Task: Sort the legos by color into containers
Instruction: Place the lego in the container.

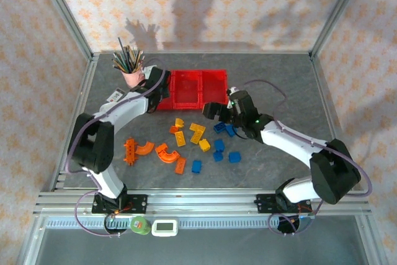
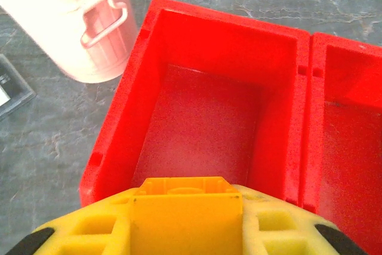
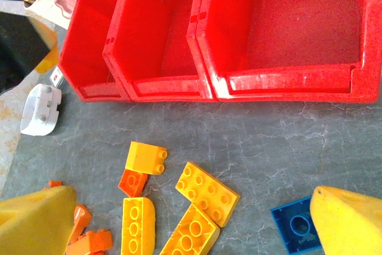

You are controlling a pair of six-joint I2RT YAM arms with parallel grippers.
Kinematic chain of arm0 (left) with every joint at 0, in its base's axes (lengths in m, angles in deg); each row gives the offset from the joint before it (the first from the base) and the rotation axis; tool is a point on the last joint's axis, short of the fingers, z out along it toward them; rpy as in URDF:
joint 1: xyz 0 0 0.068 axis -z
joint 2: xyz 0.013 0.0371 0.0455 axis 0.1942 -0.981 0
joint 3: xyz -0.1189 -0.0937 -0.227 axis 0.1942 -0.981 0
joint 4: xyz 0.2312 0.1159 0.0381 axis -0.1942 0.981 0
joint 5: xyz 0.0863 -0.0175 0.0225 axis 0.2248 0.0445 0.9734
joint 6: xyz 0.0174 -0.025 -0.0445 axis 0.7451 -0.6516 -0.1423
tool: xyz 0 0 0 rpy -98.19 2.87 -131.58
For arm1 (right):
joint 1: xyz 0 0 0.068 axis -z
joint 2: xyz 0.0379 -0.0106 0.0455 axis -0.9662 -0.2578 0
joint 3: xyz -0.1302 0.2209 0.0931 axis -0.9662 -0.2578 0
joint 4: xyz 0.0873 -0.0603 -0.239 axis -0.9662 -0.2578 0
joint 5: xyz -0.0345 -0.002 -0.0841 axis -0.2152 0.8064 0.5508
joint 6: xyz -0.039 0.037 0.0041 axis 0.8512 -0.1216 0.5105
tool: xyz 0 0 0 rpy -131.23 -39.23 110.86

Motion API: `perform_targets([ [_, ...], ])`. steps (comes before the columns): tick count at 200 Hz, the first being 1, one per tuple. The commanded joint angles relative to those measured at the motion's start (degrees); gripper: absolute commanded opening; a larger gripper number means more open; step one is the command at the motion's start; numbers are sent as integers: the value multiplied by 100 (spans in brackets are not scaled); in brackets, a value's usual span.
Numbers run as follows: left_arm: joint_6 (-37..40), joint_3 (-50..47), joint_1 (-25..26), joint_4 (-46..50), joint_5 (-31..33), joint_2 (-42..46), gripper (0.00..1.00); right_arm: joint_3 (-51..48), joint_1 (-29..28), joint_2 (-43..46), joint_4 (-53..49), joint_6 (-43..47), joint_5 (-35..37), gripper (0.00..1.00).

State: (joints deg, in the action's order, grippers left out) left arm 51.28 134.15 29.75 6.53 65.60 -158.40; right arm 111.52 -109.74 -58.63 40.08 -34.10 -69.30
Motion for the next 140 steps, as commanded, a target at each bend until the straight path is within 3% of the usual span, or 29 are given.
perform_targets([
  [1,331,526,-129,-53,203,-445,18,229,-13,-35,139,-33,231,100],
  [68,654,1105,-167,236,259,-979,51,448,-13,-36,12,28,217,100],
  [112,560,1149,-158,650,23,-730,57,510,-13,19,-169,160,45,100],
  [140,278,707,-87,830,-385,-102,60,381,-13,123,-368,249,-11,100],
])
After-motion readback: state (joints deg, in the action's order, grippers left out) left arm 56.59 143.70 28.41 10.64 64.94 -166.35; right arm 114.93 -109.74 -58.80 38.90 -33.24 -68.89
